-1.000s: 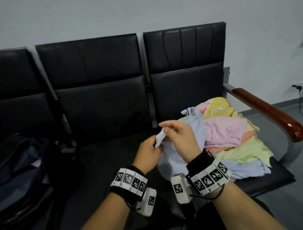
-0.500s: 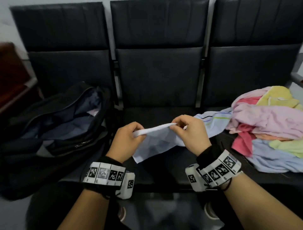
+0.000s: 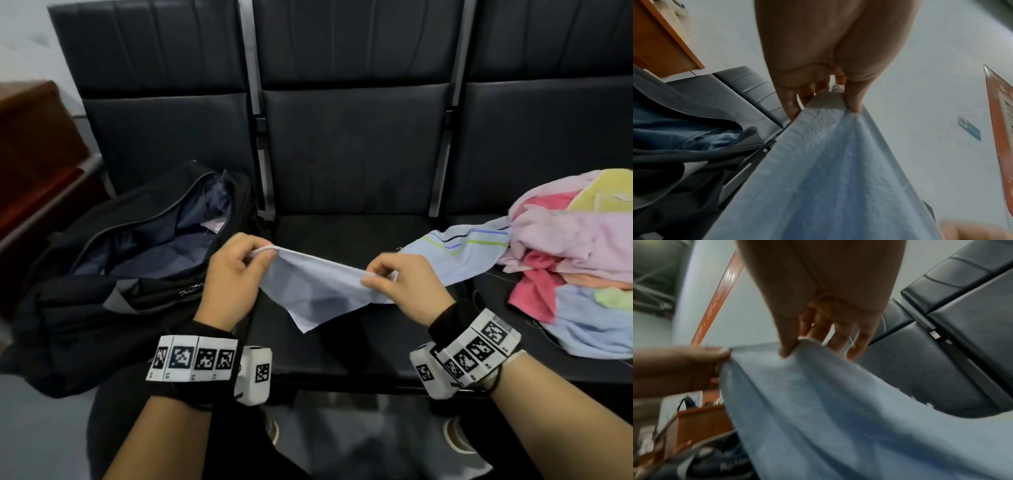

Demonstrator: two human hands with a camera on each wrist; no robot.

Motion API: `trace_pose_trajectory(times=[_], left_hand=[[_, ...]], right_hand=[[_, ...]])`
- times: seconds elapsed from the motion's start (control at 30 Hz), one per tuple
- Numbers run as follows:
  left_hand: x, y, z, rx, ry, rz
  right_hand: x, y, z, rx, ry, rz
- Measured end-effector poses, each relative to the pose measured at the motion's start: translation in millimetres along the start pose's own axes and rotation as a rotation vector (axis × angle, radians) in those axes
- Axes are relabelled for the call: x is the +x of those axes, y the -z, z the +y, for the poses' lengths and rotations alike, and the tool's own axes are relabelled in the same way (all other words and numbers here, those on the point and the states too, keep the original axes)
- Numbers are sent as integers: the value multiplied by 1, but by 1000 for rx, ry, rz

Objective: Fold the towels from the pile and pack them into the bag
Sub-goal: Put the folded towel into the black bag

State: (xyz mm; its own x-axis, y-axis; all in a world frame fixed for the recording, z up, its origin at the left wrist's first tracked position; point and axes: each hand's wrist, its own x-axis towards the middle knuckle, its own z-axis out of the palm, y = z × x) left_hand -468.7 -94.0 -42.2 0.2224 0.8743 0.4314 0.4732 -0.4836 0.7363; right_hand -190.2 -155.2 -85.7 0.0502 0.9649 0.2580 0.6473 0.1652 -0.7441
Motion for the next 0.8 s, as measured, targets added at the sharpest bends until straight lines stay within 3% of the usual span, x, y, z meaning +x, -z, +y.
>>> trace_pose_trajectory(times=[0.13, 0.27, 0.33, 0.4, 0.53, 0.8], left_hand=[[9, 15, -11, -43, 28, 238], [16, 37, -30, -87, 143, 538], [18, 41, -38, -80, 220, 585], [17, 35, -44, -76, 306, 520], [11, -1, -29, -193, 386, 215], [-2, -62, 40, -230, 138, -350]], right_hand=[[-8, 1, 20, -85, 4, -156], [-11, 19, 41, -227, -79, -120], [-12, 26, 43, -262, -126, -66], [-12, 29, 37, -160, -127, 6], [-4, 25, 8, 99, -95, 35], [-1, 15, -23, 232, 2, -187]])
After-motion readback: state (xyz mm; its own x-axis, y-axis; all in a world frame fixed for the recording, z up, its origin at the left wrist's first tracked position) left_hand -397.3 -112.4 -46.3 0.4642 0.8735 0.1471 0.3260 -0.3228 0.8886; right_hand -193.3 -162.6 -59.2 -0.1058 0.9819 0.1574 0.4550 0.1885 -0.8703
